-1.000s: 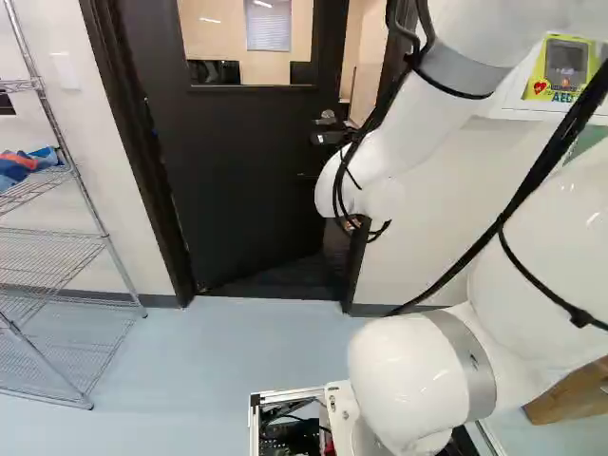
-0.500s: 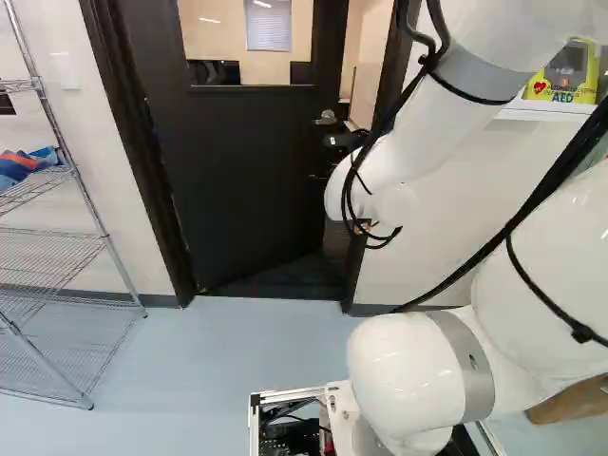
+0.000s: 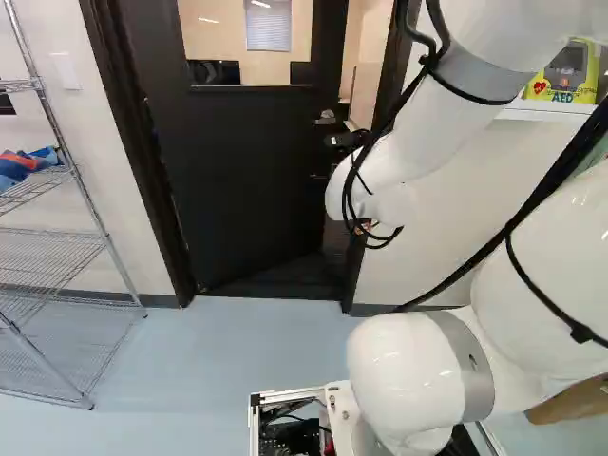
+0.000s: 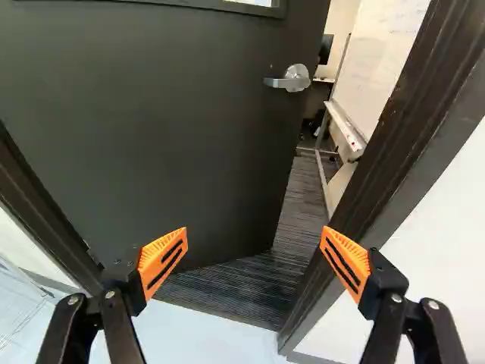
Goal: Open the door and move inside
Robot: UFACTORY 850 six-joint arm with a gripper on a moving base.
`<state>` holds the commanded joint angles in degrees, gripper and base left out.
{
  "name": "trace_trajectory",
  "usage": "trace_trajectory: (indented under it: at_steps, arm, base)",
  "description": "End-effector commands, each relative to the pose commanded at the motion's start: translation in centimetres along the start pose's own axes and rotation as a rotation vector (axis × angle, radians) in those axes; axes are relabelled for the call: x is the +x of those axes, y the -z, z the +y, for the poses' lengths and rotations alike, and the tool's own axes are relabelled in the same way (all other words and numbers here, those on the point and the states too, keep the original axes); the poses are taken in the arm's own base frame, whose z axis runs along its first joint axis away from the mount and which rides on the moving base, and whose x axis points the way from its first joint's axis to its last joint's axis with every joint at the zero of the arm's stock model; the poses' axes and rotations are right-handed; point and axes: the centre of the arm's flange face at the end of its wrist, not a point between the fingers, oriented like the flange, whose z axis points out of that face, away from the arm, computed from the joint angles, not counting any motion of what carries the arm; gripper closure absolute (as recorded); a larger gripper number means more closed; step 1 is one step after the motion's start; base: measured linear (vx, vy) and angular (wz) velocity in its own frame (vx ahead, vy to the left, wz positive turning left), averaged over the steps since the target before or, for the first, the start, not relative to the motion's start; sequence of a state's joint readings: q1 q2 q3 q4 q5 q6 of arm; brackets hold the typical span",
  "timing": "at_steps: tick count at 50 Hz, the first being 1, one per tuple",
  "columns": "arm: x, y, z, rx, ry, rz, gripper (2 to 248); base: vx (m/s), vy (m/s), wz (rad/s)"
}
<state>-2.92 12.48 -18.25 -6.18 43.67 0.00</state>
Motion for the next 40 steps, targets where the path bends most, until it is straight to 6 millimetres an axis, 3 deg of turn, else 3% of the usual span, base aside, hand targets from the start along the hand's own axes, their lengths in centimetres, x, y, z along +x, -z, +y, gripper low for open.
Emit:
trace_trajectory:
  at_steps: [40]
  arm:
    - [0.00,0.00,0.00,0.000,0.000,0.000,3]
  base:
    - [0.014,0.004,-0.004]
